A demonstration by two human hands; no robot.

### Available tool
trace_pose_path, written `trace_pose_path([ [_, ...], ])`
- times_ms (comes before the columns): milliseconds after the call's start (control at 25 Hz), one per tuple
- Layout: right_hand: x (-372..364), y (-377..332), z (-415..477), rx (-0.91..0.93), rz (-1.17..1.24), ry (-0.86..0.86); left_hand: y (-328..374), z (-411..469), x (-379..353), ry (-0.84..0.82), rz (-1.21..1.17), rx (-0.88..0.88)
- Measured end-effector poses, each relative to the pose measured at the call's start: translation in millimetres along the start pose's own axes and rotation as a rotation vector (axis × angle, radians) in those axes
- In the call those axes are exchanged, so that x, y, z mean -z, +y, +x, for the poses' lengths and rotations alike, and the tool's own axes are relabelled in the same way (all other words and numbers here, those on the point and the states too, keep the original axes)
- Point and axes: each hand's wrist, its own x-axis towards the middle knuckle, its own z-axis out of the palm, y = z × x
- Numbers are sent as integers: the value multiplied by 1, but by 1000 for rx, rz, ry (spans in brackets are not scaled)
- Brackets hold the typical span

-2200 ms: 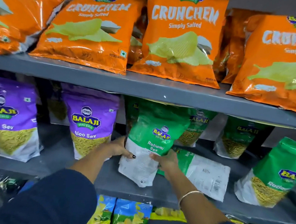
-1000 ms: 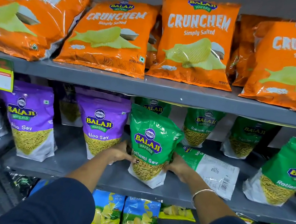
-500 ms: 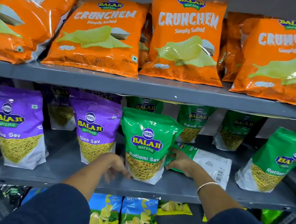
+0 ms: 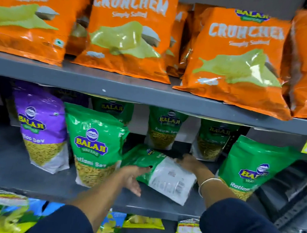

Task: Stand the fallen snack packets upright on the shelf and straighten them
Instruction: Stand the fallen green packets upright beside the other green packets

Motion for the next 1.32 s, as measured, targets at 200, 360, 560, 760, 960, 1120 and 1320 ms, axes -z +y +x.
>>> trace_pose_path([
  [200,2,20,12,20,-93,-159,-11,34,-33,214,-282,-136],
  [360,-4,28,12,-111,277,-425,-22,54,-14,106,-301,-183],
  [560,10,22,-13,4,439,-446,-7,8,-24,257,-160,-482],
  [760,-5,21,-7,194,533,-113,23,-14,-24,379,223,-790],
  [960,-10,15,-28,11,389,124,23,-12,-18,376,555,-624],
  [1120,-13,14,-26,-205,554,18,18,-14,-6,306,624,-509],
  [1320,-13,29,-32,-8,445,-200,16,1,-23,422,609,-652],
])
